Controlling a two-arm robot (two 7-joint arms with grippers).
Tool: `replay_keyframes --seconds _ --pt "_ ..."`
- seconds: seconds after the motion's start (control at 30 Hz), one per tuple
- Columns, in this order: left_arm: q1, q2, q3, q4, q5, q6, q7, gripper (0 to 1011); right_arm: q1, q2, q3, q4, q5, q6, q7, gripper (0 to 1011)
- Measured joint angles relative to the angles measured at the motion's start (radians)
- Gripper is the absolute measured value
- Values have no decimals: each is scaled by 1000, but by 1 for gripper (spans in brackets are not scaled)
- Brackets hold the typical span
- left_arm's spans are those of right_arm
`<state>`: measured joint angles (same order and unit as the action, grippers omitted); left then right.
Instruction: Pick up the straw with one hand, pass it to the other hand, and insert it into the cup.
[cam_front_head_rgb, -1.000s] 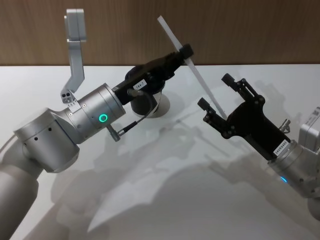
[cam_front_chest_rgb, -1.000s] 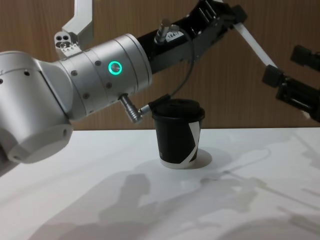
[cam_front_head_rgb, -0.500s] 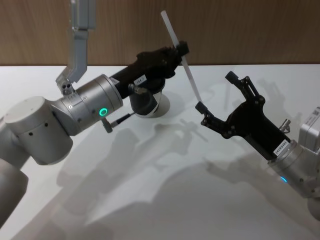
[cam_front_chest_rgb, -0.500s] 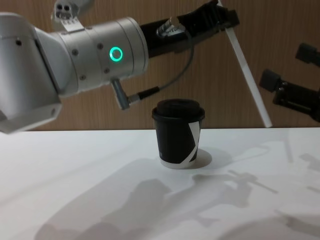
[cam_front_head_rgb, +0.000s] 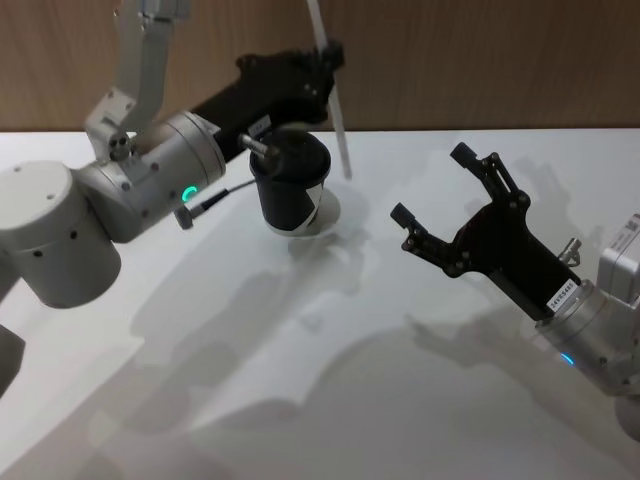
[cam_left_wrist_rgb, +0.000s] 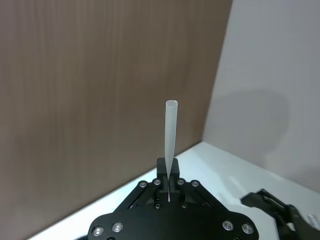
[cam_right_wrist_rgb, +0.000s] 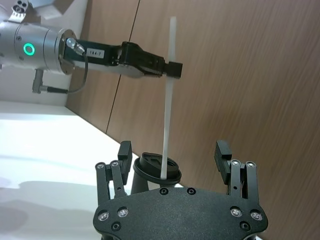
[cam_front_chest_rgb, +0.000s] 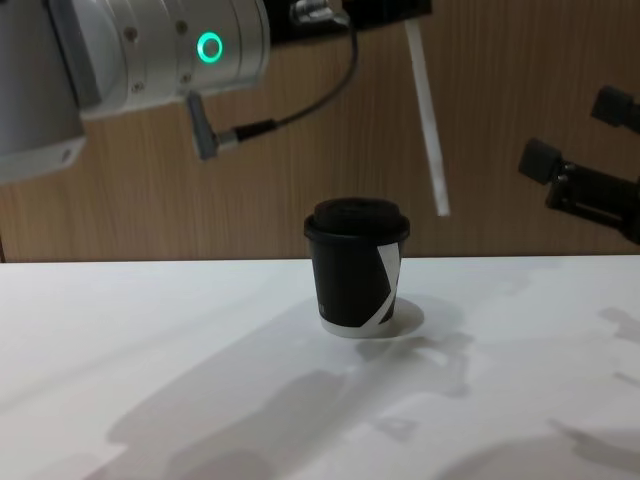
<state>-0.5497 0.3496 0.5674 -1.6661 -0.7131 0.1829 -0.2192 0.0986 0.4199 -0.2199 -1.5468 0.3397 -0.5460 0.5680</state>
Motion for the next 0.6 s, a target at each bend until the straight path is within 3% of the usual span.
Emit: replay_keyframes --seconds 0.33,0.6 --pt "-8 26 -12 -61 94 -5 84 13 0 0 0 0 0 0 0 1001" --pt "-12 31 -23 -76 114 1 103 13 0 0 0 0 0 0 0 1001"
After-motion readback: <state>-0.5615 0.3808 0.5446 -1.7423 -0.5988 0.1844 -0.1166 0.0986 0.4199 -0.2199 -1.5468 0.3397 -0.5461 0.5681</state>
